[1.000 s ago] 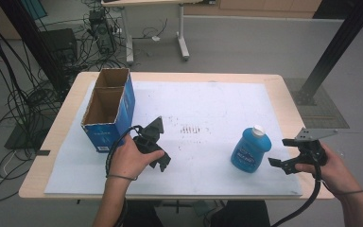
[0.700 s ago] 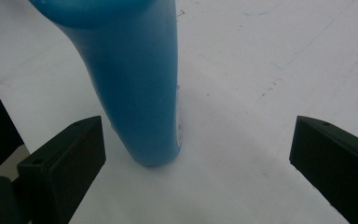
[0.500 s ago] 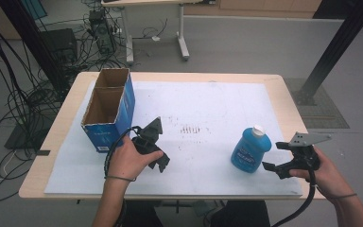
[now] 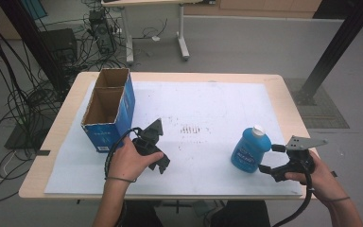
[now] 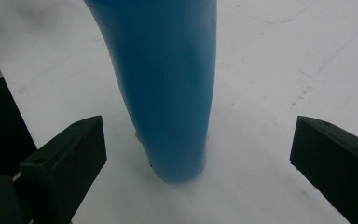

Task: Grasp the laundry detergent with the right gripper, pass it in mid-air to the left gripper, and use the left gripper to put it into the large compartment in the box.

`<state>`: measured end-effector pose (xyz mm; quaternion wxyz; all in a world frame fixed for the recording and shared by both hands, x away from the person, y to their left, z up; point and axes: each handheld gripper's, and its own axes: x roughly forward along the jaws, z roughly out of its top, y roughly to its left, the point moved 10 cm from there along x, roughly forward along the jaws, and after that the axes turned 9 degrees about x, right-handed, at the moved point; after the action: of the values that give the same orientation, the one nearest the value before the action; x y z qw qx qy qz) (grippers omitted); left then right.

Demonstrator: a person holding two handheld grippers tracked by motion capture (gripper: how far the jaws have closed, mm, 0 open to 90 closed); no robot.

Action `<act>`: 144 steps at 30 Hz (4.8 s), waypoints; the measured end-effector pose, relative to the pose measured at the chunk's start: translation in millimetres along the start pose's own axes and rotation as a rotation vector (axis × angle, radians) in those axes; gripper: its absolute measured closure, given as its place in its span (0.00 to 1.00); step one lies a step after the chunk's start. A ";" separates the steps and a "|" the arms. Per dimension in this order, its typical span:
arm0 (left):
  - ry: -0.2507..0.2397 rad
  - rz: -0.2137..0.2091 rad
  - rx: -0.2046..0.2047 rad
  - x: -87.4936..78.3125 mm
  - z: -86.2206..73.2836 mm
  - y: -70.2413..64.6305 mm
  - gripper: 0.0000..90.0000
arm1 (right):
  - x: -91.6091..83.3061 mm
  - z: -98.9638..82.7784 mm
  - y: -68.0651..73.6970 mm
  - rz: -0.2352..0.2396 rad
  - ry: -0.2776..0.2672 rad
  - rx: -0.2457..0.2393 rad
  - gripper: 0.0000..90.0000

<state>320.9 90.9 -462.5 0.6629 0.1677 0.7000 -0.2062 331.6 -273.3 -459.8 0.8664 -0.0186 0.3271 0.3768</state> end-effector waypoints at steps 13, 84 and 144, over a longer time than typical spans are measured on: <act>0.004 -0.005 -0.011 2.5 -2.2 0.5 0.09 | 9.5 -0.4 4.6 0.024 -0.046 0.011 0.04; 0.028 -0.006 0.001 5.4 -6.1 -1.0 0.09 | 53.8 -2.6 10.4 0.060 -0.217 0.051 0.04; 0.043 -0.008 0.008 5.2 -7.2 -2.7 0.09 | 51.2 -1.7 11.8 0.069 -0.223 0.051 0.04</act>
<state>313.0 92.0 -467.3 0.6462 0.1721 0.7139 -0.2080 348.5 -232.6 -488.3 0.8842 0.0566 0.2386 0.3976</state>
